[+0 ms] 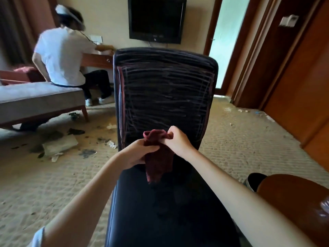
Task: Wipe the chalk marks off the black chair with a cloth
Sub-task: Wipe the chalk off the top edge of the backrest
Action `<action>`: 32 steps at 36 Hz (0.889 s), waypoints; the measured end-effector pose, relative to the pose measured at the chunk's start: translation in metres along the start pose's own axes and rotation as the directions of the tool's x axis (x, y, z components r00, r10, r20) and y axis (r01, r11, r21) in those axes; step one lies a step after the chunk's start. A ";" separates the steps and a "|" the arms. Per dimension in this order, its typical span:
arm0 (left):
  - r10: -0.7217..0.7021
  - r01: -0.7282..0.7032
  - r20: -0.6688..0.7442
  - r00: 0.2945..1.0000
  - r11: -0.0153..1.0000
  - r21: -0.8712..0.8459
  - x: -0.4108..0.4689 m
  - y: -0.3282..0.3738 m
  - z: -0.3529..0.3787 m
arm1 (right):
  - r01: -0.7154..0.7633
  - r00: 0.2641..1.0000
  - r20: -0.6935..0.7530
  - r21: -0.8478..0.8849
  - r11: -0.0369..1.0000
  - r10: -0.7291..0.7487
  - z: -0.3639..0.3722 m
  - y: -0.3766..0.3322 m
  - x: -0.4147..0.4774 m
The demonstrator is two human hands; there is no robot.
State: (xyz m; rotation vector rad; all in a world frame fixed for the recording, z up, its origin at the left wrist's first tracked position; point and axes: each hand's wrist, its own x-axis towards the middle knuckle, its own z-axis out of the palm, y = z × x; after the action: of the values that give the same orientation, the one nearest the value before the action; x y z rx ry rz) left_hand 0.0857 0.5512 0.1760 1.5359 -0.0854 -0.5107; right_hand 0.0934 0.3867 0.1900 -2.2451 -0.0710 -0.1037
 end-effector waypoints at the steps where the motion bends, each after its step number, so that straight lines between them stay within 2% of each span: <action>1: 0.004 -0.004 -0.006 1.000 1.000 0.006 -0.003 0.003 0.000 | 0.011 1.000 -0.016 0.020 1.000 -0.011 -0.004 -0.002 -0.002; 4: 0.041 -0.038 -0.036 0.999 0.997 0.067 -0.013 0.011 0.001 | 0.066 0.996 -0.065 0.072 0.995 -0.061 -0.012 -0.007 -0.009; 6: 0.083 -0.073 -0.071 0.994 0.988 0.134 -0.018 0.017 0.004 | 0.126 0.992 -0.024 0.082 0.989 -0.125 -0.019 -0.012 -0.016; 9: 0.161 -0.144 -0.093 0.983 0.975 0.167 -0.025 0.025 0.006 | 0.073 0.958 0.256 0.215 0.974 -0.128 -0.033 -0.022 -0.031; 11: 0.162 -0.153 -0.079 0.984 0.982 0.112 -0.030 0.030 0.004 | -0.046 0.883 0.464 0.236 0.971 -0.071 -0.043 -0.025 -0.039; 12: 0.152 -0.149 -0.055 0.987 0.987 0.064 -0.033 0.032 0.003 | -0.096 0.857 0.513 0.237 0.967 -0.040 -0.047 -0.023 -0.041; 14: 0.140 -0.140 0.015 0.990 0.990 -0.008 -0.039 0.035 0.001 | -0.144 0.874 0.485 0.281 0.949 -0.011 -0.052 -0.023 -0.044; 17: 0.147 -0.137 0.123 0.981 0.987 -0.088 -0.046 0.040 0.001 | -0.073 0.964 0.266 0.280 0.957 -0.004 -0.049 -0.019 -0.043; 18: 0.155 -0.142 0.151 0.976 0.985 -0.093 -0.049 0.042 0.003 | -0.059 0.970 0.242 0.274 0.960 -0.009 -0.045 -0.017 -0.044; 20: 0.167 -0.160 0.177 0.970 0.986 -0.053 -0.052 0.049 0.006 | -0.062 0.959 0.282 0.275 0.959 -0.019 -0.039 -0.017 -0.044; 22: 0.154 -0.151 0.171 0.973 0.988 -0.033 -0.055 0.046 0.005 | -0.097 0.939 0.344 0.279 0.956 -0.005 -0.030 -0.017 -0.047; 24: 0.130 -0.130 0.158 0.979 0.991 -0.015 -0.054 0.045 0.003 | -0.116 0.939 0.345 0.333 0.936 -0.007 -0.029 -0.015 -0.049; 28: 0.033 -0.029 0.138 0.990 0.999 -0.035 -0.057 0.025 -0.013 | -0.122 0.953 0.301 0.283 0.951 0.033 -0.009 -0.005 -0.052; 32: 0.000 0.002 0.032 0.999 0.997 -0.073 -0.059 -0.003 -0.029 | -0.133 0.969 0.239 0.277 0.952 0.066 0.032 0.004 -0.049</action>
State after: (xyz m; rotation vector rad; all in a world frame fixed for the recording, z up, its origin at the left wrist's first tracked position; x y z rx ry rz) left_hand 0.0427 0.6000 0.1865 1.4569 -0.0895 -0.5334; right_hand 0.0463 0.4084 0.1623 -1.9521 -0.0892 0.2085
